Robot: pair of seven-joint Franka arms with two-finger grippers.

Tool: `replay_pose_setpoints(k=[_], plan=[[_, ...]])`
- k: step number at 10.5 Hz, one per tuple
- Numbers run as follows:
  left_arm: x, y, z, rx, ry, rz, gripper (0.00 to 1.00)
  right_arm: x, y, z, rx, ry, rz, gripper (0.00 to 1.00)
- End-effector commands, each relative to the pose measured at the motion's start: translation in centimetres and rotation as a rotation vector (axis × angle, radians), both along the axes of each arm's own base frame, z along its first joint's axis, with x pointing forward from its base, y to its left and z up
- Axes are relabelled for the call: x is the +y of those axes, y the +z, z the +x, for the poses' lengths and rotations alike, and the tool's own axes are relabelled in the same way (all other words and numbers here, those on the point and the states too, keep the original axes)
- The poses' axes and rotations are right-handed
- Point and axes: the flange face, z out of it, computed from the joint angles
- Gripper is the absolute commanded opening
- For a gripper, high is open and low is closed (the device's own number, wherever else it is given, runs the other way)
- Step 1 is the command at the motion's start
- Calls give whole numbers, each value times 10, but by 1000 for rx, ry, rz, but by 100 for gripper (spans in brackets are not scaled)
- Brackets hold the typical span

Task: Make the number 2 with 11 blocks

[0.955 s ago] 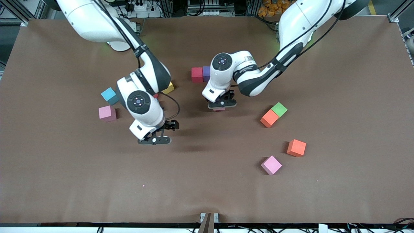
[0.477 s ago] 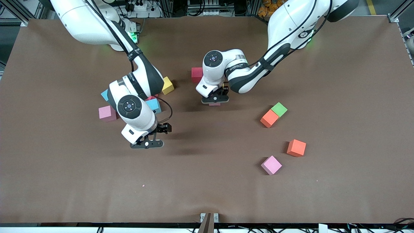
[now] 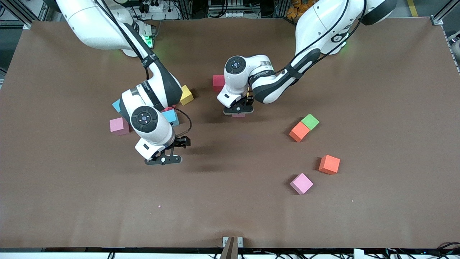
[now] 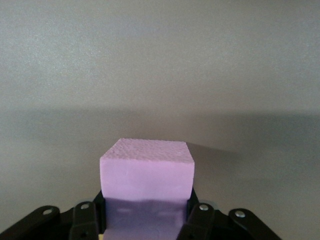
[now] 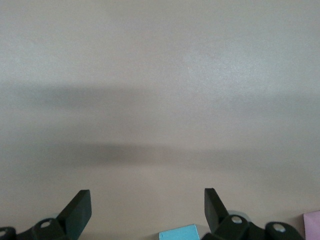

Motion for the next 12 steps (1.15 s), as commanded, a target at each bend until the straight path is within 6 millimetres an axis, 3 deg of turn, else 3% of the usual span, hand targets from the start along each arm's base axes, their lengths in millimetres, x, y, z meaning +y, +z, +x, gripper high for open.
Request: replay_pose_setpoints(k=[1,12], plan=[[11,-6,-2,-25,12,23,54,-2,1,0,3,10,-9,100],[19,2,-4,-40,-19,39,54,-2,0,0,5,10,-9,100]])
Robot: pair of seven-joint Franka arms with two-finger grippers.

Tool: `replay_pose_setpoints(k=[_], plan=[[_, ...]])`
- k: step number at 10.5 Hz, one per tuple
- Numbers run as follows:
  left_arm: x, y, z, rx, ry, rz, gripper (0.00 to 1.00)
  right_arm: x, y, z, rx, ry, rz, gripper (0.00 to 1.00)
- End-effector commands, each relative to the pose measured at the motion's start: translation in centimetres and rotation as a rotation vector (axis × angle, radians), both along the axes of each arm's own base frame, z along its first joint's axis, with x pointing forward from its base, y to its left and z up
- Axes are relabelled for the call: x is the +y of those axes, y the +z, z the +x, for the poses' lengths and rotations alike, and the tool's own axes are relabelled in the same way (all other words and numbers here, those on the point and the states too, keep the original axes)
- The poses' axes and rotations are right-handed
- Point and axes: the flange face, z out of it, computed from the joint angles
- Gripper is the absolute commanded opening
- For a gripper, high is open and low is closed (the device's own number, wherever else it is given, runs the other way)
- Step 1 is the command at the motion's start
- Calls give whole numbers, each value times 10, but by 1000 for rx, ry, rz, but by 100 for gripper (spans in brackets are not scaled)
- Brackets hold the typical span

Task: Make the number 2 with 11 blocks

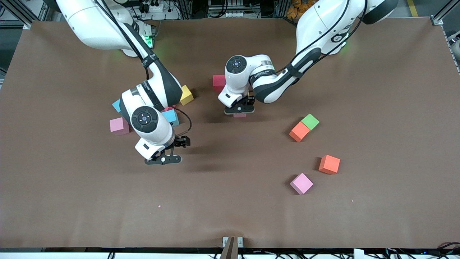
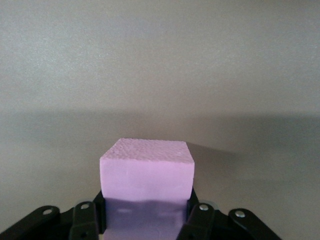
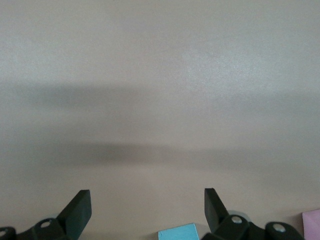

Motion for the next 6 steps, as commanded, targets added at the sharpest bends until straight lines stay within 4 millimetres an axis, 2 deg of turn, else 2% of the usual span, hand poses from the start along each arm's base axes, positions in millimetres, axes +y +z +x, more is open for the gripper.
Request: replay_pose_setpoints(k=[1,3,6], plan=[[13,3,-5,-33,-22,28,54,-3,1,0,3,10,-7,100],[13,10,-4,-43,-24,24,54,-5,0,1,4,7,-7,100],[16,3,-12,-30,-31,38,55,-5,-3,1,7,7,-8,100]])
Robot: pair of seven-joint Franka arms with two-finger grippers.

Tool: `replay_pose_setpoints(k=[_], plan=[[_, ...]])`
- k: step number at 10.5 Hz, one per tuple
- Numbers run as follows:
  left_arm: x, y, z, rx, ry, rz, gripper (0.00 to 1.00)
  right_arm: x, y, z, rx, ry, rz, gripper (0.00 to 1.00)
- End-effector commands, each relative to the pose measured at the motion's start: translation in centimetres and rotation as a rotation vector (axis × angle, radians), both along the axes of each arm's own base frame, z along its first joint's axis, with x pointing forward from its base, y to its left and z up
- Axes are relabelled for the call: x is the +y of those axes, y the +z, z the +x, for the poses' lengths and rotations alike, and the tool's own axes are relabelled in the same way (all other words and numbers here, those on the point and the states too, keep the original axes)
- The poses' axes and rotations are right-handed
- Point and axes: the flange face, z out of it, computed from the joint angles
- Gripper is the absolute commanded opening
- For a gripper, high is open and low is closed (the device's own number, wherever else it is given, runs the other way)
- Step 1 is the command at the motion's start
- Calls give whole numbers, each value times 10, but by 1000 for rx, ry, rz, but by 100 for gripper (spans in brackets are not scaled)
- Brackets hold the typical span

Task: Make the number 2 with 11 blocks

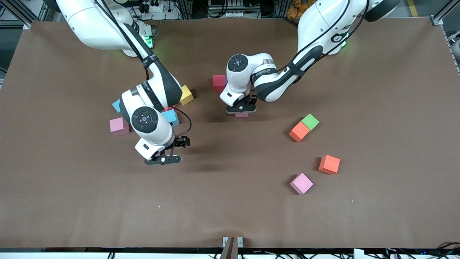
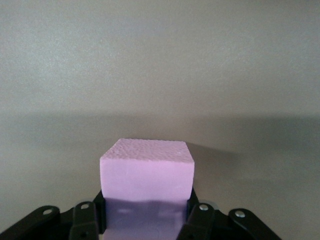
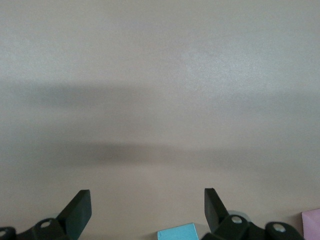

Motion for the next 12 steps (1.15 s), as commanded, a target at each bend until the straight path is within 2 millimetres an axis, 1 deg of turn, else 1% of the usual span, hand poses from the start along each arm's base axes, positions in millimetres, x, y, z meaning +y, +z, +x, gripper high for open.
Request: replay_pose_setpoints(k=[1,3,4,6,8,10,12], plan=[[10,1,-10,-23,-22,25,55,-8,-4,2,8,4,-7,100],[9,1,-11,-21,-24,24,55,-26,-18,6,32,-2,-7,100],[9,1,-11,-21,-25,24,55,-30,-31,1,56,4,-16,100],[9,1,-12,-20,-26,24,55,-36,-38,-2,77,28,-22,100],[8,0,-13,-19,-26,24,56,-54,-49,-7,112,76,-22,100],[8,-2,-21,-11,-39,28,56,-52,-60,-18,143,92,-27,100],[9,-1,-23,-13,-38,31,56,-54,-68,-29,177,143,-20,100]])
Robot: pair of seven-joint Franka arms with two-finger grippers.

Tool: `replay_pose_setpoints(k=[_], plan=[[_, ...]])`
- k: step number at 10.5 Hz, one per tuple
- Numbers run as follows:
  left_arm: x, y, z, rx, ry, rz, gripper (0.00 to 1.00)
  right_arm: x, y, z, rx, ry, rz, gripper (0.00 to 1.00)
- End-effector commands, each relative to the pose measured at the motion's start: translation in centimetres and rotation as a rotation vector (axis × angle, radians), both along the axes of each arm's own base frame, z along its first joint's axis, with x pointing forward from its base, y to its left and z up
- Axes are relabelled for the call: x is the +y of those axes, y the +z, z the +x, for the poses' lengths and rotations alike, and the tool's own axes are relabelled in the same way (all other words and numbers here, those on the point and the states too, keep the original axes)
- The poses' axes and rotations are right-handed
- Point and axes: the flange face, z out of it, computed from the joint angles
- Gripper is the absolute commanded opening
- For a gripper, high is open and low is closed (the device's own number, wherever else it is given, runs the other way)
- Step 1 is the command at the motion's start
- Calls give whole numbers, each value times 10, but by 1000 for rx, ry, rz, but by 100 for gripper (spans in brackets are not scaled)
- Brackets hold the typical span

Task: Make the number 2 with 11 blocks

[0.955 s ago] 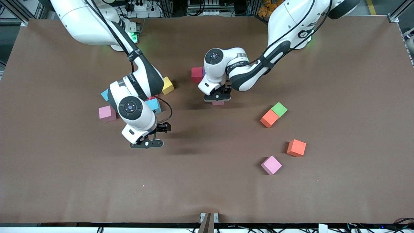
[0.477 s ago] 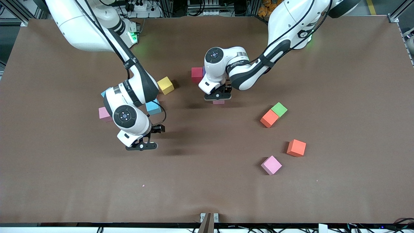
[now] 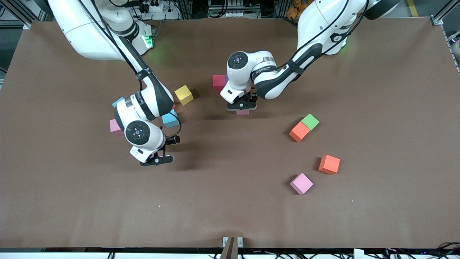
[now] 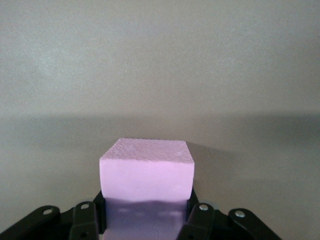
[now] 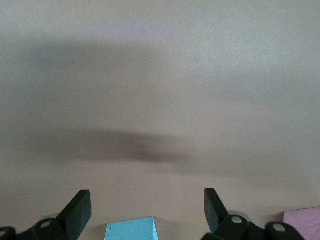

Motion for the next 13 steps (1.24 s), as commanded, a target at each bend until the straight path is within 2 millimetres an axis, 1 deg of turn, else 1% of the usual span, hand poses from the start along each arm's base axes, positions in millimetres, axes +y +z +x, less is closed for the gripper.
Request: replay_pose_setpoints(k=[1,2,3,4,5,6,7,8,9,10,13], plan=[[7,1,-10,-19,-15,18,56,0,-10,-25,67,45,33,100],[7,2,-12,-19,-19,19,56,8,-15,-39,100,44,54,100],[7,2,-13,-19,-19,20,56,9,-15,-50,112,54,48,100],[8,2,-14,-19,-19,21,57,7,-11,-57,117,75,49,100],[8,2,-14,-20,-18,22,58,1,-8,-64,126,133,61,100],[9,1,-14,-18,-15,23,59,-16,0,-65,132,179,92,100],[9,1,-14,-18,-14,23,63,-29,8,-66,146,170,153,100],[8,2,-13,-19,-10,20,79,-36,10,-74,159,155,178,100],[8,4,-10,-19,-6,16,100,-34,9,-81,163,159,178,100],[8,8,-3,-24,-1,7,100,-33,7,-87,166,162,173,100],[0,29,16,-52,56,-19,100,-29,-14,-101,119,169,182,100]])
